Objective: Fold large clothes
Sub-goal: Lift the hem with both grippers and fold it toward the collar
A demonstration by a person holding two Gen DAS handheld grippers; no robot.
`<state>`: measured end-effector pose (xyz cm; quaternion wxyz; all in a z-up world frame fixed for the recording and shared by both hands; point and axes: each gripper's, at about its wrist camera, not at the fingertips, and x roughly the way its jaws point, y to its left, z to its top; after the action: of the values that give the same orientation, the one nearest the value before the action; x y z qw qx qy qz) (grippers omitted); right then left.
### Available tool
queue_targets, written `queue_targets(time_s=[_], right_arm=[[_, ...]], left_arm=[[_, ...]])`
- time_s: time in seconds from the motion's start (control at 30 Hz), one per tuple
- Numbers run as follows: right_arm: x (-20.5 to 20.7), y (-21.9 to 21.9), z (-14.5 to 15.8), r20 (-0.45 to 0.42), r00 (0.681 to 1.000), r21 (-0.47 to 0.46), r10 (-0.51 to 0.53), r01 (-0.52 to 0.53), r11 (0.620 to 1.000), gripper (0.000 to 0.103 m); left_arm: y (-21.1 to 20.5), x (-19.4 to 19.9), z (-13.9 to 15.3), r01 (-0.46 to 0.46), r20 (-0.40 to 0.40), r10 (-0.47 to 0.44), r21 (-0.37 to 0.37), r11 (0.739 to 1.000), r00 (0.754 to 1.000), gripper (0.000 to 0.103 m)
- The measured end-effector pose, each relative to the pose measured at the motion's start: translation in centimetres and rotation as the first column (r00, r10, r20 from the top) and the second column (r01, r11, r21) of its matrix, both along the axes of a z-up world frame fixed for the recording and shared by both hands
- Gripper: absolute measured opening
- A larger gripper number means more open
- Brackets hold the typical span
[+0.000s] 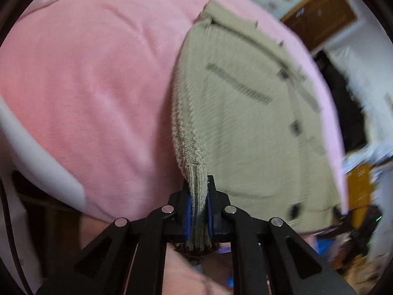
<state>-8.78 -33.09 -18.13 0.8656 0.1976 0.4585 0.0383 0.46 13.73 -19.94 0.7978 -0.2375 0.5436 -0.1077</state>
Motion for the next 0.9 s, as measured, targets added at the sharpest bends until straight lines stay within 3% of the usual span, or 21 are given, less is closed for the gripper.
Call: queue_targets(time_s=[0.27,0.43,0.7,0.9], right_arm=[[1.7,-1.4,8.2,0.237,0.970,0.110,-0.049,0.024,0.994,0.010],[5.2,-4.6,11.3,0.306,0.940,0.196,-0.154,0.096,0.976,0.009],[17.0,-9.8,11.8,0.266,0.920,0.251,-0.288,0.222,0.942,0.008],[27.8,-12.6,9.8,0.206,0.919,0.183,-0.337,0.302,0.936,0.008]], left_arm=[[0.4,3.0,7.1,-0.089,0.119,0.117,-0.221,0.971,0.986,0.007],[1.4,7.2,10.4,-0.168,0.170,0.212,-0.239,0.956,0.962,0.007],[0.1,20.2,13.1,-0.208,0.186,0.223,-0.095,0.973,0.957,0.008],[-3.5,32.8,12.1,-0.226,0.171,0.221,0.013,0.974,0.960,0.008]])
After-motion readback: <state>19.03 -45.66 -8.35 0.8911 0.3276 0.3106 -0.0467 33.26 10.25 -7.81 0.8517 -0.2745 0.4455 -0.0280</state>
